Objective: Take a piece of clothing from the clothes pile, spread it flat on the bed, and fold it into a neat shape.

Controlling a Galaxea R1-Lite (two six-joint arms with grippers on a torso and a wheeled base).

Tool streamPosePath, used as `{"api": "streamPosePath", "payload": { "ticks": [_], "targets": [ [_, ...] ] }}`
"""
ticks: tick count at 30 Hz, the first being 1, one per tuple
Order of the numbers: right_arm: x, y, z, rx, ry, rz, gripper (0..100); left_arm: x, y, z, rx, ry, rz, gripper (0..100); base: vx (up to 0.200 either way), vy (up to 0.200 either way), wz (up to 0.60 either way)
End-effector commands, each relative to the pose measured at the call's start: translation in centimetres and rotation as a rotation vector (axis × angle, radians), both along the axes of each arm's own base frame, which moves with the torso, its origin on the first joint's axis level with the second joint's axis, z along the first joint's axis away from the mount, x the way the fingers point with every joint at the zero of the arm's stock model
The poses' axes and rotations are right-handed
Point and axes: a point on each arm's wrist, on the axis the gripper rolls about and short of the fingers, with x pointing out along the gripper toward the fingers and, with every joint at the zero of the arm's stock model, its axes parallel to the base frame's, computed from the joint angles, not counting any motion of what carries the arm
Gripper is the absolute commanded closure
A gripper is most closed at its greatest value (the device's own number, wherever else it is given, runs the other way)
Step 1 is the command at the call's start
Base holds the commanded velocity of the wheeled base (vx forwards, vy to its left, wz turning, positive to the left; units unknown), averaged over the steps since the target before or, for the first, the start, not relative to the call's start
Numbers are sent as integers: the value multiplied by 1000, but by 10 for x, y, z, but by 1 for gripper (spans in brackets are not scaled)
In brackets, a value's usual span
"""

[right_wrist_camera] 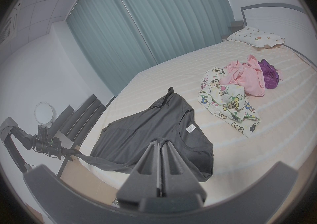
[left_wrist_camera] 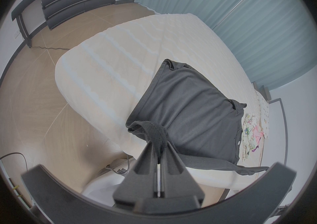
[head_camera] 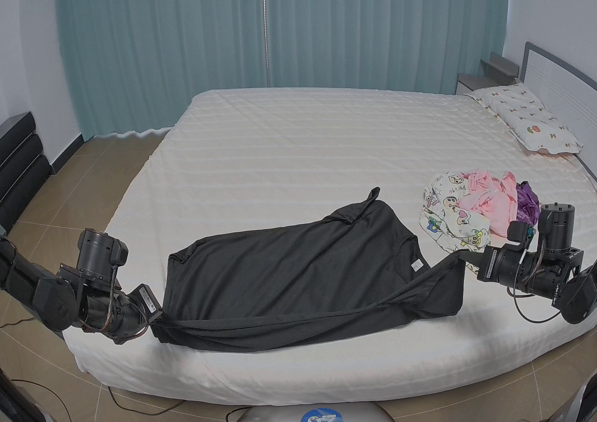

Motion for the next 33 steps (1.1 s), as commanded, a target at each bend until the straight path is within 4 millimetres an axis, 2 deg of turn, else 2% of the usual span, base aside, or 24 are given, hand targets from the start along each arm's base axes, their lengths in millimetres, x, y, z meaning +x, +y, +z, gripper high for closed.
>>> {"api": "streamPosePath", "payload": {
  "ticks": [1,9,11,14,20,33],
  "targets": [
    [5,2,-1,0,1,4,100,3,-1,1,-1,-5,-1,100,0,0,0],
    [32,6,-9,1,12,4,100,26,0,-14,10,47,20,100,0,0,0],
    [34,6,-10,1,14,4,100,28,0,-15,10,52,19,100,0,0,0],
    [53,6,-22,1,35,-5,100,47,1,-22,15,88,33,100,0,0,0],
    [67,8,-33,-1,51,-5,100,66,2,-28,15,106,46,100,0,0,0],
    [102,12,-52,0,51,-14,100,103,0,-61,22,162,57,100,0,0,0]
  ]
}}
